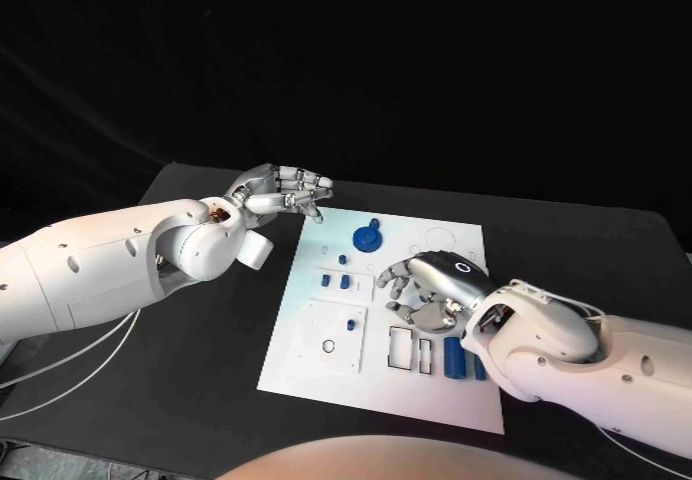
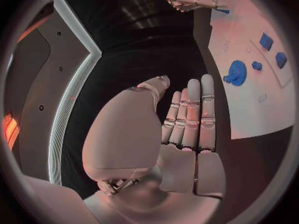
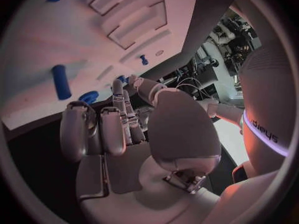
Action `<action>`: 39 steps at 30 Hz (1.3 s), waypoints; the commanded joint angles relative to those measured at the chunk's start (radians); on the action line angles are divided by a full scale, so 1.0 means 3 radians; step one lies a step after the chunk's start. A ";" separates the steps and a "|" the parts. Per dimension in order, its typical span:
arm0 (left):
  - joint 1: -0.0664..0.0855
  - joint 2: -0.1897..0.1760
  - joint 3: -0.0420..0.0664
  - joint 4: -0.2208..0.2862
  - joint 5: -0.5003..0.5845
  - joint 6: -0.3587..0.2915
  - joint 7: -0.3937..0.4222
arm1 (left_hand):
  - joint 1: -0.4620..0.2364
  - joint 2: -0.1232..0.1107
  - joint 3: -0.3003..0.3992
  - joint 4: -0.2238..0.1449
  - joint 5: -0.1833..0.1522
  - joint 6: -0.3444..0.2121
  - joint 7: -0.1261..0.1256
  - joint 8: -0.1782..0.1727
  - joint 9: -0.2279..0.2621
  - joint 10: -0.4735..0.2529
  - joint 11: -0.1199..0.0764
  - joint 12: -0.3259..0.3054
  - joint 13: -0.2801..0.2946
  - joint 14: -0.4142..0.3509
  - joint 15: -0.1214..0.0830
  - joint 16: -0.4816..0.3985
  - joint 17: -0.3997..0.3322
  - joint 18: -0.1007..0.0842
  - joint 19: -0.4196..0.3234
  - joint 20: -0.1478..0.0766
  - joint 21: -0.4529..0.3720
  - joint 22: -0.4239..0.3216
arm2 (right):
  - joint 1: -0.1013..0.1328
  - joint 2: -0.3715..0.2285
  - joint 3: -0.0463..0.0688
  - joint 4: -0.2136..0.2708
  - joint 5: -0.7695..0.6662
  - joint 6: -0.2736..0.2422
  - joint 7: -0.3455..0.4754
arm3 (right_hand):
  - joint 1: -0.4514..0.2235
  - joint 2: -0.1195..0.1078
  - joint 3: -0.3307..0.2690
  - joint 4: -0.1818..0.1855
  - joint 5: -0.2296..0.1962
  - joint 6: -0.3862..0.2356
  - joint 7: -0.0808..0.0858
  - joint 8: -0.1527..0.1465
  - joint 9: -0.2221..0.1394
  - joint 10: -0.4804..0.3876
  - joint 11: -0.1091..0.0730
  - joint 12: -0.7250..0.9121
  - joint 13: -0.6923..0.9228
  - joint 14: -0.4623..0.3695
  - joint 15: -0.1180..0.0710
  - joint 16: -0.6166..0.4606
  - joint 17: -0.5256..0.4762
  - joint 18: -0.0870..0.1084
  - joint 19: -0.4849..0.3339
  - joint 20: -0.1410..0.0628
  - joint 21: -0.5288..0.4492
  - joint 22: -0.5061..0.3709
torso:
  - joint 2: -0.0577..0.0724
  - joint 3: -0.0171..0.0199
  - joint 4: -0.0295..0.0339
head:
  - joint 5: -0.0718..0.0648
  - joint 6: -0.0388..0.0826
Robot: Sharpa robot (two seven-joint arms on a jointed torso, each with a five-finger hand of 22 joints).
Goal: Assemble the parts on the task board
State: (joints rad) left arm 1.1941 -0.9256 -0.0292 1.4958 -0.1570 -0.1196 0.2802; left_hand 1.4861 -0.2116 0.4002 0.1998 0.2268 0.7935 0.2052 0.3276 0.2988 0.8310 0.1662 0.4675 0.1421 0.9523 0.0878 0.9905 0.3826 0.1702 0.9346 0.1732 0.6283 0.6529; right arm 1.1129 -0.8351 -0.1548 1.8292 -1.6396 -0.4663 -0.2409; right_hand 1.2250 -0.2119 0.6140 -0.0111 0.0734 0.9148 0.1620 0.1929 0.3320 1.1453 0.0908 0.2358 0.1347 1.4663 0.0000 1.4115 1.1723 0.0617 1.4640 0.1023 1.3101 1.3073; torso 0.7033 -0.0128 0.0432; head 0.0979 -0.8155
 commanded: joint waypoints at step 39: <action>0.0000 -0.0001 0.0002 0.0005 -0.0004 0.0076 -0.0003 | -0.0006 0.0024 -0.0015 -0.0008 0.0011 -0.0027 0.0079 0.0023 0.0005 -0.0038 -0.0004 0.0025 0.0006 -0.0024 0.0006 0.0017 0.0007 0.0032 -0.0010 0.0014 -0.0014 0.0005 | 0.0224 -0.0235 0.0020 -0.0186 0.0213 0.0808 -0.0048 | 0.0862 0.0358 -0.1054 0.0671 0.0021 0.0236 0.0048 -0.0185 -0.0099 -0.0219 0.0061 -0.0196 -0.0241 0.0043 0.0074 -0.0094 -0.0264 0.0058 -0.0083 0.0066 -0.0471 0.0394 | -0.0002 -0.0001 -0.0001 | -0.0096 0.0040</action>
State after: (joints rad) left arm 1.1940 -0.9268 -0.0293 1.4945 -0.1571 -0.1126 0.2753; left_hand 1.4861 -0.2116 0.4002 0.1998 0.2268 0.7901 0.2017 0.3276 0.2987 0.8275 0.1625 0.4722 0.1428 0.9523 0.0878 0.9905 0.3834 0.1701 0.9346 0.1732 0.6283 0.6528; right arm 1.1820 -0.9085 -0.1488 1.7754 -1.5577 -0.2147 -0.2577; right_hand 1.4842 -0.0977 0.2897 0.1885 0.0832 0.9814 0.1764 0.1427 0.3030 1.0740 0.1101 0.1791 0.0626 1.4665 0.0281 1.3845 1.0936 0.0774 1.4328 0.1237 1.1637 1.3076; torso 0.7029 -0.0138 0.0429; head 0.0686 -0.8028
